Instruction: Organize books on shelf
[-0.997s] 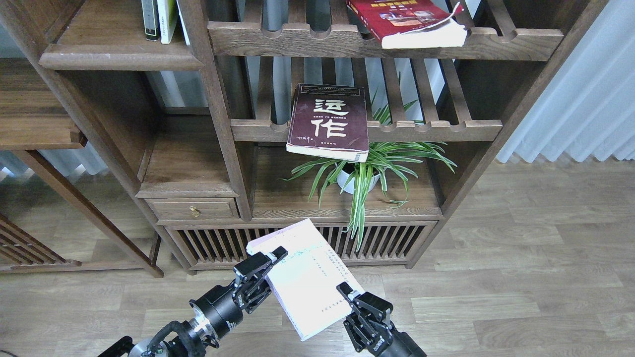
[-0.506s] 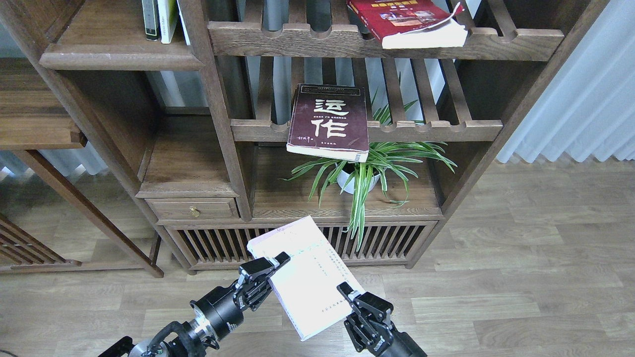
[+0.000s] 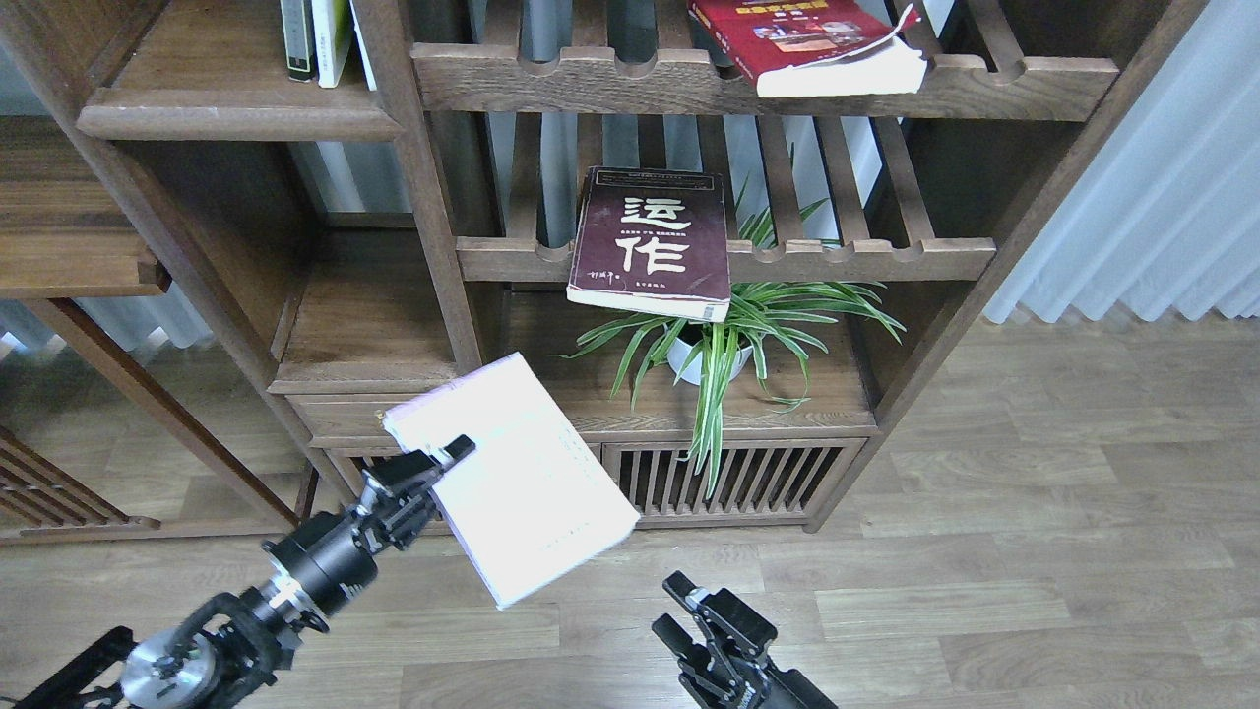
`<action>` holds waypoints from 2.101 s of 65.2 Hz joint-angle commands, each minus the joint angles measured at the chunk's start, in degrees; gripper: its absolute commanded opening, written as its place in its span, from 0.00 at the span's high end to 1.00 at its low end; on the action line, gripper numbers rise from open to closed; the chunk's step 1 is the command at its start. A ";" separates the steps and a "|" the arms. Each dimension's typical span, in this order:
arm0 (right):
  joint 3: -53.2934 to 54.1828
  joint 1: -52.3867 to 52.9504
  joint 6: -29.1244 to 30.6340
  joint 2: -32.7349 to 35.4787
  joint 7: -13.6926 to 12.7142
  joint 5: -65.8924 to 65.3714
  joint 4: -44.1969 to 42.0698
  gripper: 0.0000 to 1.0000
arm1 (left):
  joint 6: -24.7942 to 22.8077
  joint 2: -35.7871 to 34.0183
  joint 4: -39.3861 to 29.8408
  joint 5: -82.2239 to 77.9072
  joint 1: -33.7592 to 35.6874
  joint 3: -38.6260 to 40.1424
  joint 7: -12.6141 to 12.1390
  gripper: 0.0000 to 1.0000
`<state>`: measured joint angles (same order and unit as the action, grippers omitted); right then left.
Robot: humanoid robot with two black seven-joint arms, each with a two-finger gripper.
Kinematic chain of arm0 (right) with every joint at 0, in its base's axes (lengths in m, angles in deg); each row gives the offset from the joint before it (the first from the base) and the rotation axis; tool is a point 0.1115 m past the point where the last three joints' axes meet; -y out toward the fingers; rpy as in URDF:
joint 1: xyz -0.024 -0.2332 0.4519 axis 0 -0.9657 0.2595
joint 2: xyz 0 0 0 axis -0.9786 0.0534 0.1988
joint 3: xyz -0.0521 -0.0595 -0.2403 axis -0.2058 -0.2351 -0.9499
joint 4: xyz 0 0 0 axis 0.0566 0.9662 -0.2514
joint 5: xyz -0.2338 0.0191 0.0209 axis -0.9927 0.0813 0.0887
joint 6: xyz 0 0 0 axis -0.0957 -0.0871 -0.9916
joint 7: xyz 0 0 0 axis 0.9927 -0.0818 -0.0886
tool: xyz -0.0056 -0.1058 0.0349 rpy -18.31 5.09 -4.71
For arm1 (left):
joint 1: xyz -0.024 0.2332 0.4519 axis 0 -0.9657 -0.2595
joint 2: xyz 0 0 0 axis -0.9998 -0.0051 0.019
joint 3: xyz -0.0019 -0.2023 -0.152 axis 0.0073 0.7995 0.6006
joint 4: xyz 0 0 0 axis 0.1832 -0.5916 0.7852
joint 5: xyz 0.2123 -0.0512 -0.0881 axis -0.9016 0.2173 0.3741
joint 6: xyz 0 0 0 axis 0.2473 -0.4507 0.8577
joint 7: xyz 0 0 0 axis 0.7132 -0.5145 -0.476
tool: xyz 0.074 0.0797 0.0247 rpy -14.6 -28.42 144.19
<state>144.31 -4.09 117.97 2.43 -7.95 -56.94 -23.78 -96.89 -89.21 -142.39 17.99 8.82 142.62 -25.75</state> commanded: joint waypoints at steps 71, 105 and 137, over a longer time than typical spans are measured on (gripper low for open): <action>0.09 1.37 0.00 -0.09 0.52 0.30 -4.00 0.00 | 0.00 -27.43 11.91 -35.79 37.56 21.45 -4.09 0.94; 0.09 3.22 0.00 -0.61 0.52 2.15 -3.83 0.00 | 0.00 -14.68 23.25 -61.28 60.42 11.87 -4.09 0.94; -0.09 9.11 0.00 -1.05 0.43 4.88 -3.13 0.00 | 0.00 -15.91 23.42 -62.25 59.81 14.06 -4.09 0.95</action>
<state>144.24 3.98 117.97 1.40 -7.45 -52.29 -26.99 -96.91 -104.63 -119.20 -45.34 69.45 155.45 -29.85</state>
